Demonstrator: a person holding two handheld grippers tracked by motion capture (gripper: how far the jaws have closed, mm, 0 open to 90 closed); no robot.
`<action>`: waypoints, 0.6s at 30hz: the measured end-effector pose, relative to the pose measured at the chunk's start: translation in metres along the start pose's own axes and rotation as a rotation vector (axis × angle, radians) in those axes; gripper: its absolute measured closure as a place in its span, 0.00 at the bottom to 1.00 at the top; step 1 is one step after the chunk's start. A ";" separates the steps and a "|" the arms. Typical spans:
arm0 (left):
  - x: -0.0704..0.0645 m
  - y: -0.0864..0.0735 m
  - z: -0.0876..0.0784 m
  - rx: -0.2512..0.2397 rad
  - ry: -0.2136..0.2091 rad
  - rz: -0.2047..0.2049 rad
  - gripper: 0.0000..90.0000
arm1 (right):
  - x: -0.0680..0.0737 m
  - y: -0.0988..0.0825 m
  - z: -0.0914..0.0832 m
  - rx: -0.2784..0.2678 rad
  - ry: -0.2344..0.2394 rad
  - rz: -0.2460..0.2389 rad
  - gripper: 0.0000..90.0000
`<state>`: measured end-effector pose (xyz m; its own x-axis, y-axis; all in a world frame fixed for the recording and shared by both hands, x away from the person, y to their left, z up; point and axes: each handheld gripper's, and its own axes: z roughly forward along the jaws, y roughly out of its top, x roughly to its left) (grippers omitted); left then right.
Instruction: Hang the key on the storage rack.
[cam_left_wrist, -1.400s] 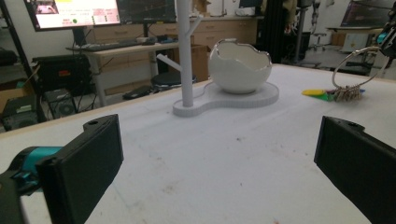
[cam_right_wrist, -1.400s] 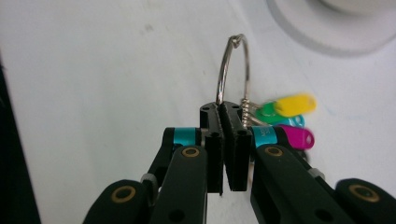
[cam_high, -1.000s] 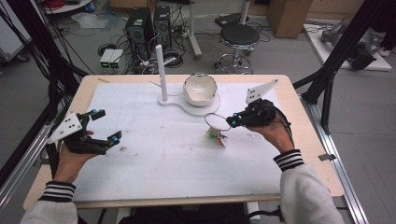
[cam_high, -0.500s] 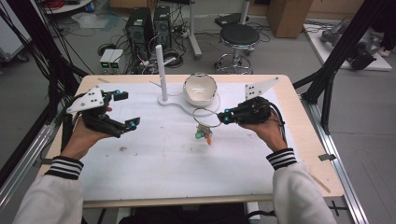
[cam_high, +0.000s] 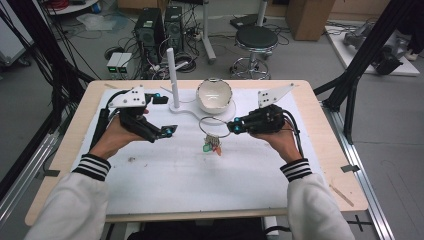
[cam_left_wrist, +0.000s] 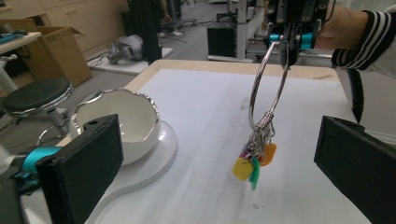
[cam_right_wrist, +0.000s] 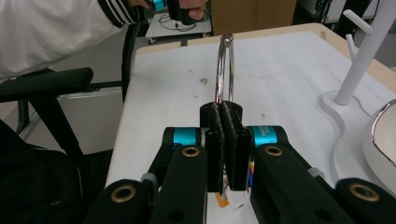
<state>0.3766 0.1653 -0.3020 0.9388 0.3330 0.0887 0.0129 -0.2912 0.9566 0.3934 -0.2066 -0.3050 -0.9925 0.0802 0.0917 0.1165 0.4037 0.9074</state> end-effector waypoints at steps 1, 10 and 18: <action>-0.001 0.001 0.003 0.005 -0.013 0.005 0.02 | 0.000 0.000 0.000 0.000 0.006 0.004 0.99; -0.006 0.001 0.024 0.036 -0.076 0.009 0.04 | 0.002 0.002 0.003 -0.010 0.031 -0.012 0.99; -0.010 0.000 0.032 0.048 -0.154 0.034 0.15 | 0.003 0.003 0.004 -0.004 0.037 -0.021 0.99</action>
<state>0.3784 0.1331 -0.3116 0.9807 0.1813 0.0738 -0.0070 -0.3442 0.9389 0.3905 -0.2012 -0.3041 -0.9955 0.0382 0.0871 0.0951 0.4009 0.9112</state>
